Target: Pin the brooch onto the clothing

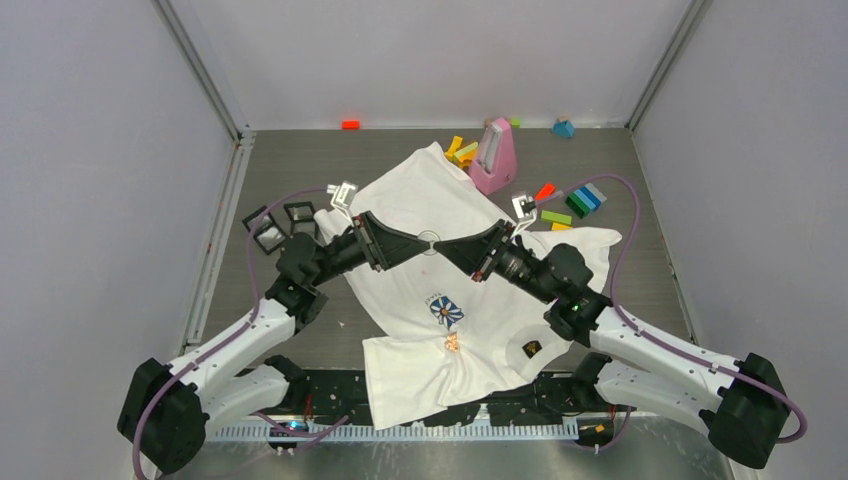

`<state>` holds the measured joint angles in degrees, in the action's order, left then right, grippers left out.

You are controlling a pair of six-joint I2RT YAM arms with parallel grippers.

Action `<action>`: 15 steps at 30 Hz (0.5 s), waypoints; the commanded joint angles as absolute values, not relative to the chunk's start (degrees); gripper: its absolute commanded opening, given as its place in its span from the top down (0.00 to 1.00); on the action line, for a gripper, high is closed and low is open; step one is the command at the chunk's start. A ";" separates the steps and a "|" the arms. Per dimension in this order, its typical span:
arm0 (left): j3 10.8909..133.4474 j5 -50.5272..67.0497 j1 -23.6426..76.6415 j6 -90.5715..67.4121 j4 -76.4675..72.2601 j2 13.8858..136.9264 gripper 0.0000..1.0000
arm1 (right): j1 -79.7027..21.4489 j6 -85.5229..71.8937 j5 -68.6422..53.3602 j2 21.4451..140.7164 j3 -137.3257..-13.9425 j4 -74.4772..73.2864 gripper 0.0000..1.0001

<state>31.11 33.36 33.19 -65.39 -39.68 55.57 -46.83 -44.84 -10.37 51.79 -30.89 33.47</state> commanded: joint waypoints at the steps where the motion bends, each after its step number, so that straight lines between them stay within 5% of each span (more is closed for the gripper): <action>1: 31.55 32.96 34.08 -66.72 -45.32 56.28 0.61 | -47.20 -44.52 -8.07 51.69 -31.22 38.82 0.99; 7: 31.88 33.51 34.89 -66.54 -45.76 57.37 0.64 | -47.18 -44.41 -7.09 51.52 -31.12 38.73 0.99; 15: 31.90 33.66 35.34 -66.26 -46.63 58.45 1.00 | -47.20 -44.30 -7.20 51.48 -31.26 36.64 0.99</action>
